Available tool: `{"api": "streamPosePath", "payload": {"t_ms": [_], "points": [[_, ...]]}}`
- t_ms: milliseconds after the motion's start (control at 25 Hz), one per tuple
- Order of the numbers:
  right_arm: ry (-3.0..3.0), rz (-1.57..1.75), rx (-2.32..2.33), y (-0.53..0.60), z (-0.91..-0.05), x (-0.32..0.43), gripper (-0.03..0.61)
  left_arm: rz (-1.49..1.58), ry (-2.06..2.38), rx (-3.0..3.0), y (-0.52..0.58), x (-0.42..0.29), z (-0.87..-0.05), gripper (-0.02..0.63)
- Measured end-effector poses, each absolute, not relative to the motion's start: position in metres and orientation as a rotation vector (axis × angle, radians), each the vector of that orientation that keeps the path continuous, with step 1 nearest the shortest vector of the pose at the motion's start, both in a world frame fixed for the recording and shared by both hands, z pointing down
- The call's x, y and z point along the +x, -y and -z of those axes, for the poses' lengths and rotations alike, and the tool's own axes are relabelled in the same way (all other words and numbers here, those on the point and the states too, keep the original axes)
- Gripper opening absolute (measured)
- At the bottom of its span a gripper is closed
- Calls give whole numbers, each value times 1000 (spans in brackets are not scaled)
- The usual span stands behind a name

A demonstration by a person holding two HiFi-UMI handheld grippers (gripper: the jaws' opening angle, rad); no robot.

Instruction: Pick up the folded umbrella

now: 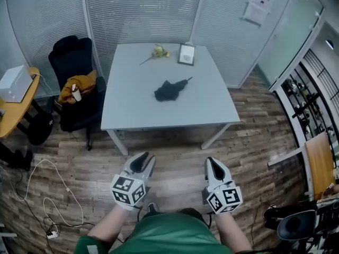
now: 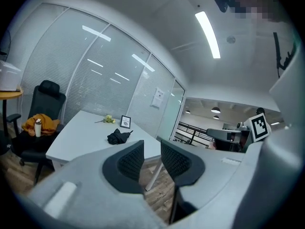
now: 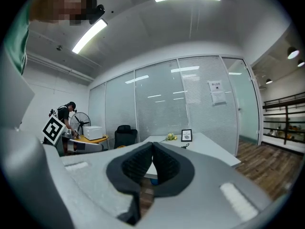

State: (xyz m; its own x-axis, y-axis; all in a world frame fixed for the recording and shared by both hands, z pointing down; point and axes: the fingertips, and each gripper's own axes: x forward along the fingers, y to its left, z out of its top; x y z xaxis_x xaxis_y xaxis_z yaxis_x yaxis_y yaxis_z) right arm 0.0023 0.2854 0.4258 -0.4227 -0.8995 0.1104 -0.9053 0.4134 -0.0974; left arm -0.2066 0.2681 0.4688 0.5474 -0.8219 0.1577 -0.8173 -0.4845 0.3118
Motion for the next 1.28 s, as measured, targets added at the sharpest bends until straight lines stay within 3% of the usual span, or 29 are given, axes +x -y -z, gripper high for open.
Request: {"api": "streamPosePath", "payload": {"t_ms": [720, 1280], "points": [[2706, -241, 1585, -154, -436, 23, 3, -158, 1578, 2541, -157, -190, -443, 118], [2794, -391, 1542, -37, -444, 111, 3, -210, 1662, 2539, -44, -88, -419, 120]]}}
